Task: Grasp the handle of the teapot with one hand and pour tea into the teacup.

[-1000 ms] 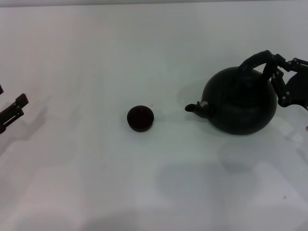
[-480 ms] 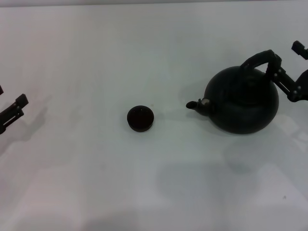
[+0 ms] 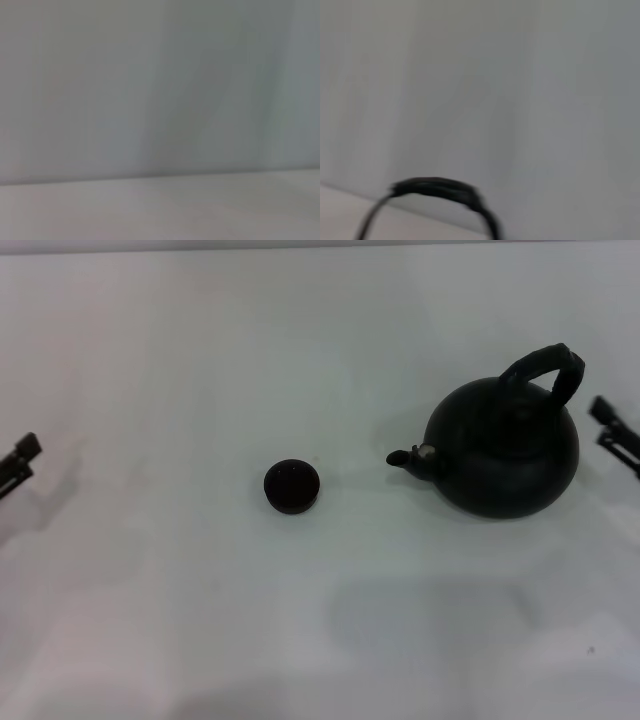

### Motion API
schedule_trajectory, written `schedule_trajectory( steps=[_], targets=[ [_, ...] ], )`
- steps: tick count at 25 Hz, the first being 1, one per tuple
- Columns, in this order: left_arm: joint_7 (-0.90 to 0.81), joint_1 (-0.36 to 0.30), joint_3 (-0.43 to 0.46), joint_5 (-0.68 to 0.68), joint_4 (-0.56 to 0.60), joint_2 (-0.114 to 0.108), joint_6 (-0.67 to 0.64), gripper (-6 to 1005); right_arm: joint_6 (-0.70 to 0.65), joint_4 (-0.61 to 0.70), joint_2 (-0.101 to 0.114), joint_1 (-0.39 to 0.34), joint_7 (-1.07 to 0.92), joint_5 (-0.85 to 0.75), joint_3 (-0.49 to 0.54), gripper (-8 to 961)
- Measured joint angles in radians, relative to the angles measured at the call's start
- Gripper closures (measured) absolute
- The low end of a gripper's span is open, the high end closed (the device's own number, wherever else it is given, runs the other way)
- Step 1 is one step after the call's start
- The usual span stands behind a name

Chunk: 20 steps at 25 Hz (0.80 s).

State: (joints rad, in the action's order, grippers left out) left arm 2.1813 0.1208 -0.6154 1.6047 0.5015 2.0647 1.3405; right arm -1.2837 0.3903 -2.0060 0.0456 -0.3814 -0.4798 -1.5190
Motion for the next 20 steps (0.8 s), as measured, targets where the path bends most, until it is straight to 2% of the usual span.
schedule_trajectory(
  steps=[2, 5, 10, 15, 20],
  targets=[
    [0.0, 0.0, 0.043, 0.004, 0.0, 0.002, 0.008, 226, -0.029, -0.031, -0.003, -0.006, 0.0, 0.0, 0.051, 72],
    [0.0, -0.004, 0.122, 0.025, -0.003, 0.003, 0.042, 226, -0.089, -0.093, -0.006, -0.006, -0.001, 0.001, 0.142, 74],
    [0.0, -0.017, 0.287, 0.067, -0.005, 0.003, 0.204, 226, -0.176, -0.185, -0.007, 0.004, -0.012, 0.001, 0.269, 76],
    [0.0, -0.024, 0.428, 0.084, -0.034, 0.004, 0.331, 225, -0.193, -0.195, -0.007, 0.012, -0.075, 0.006, 0.308, 77],
    [0.0, -0.017, 0.457, 0.097, -0.089, 0.001, 0.323, 225, -0.205, -0.204, -0.011, 0.034, -0.076, 0.013, 0.31, 77]
  ],
)
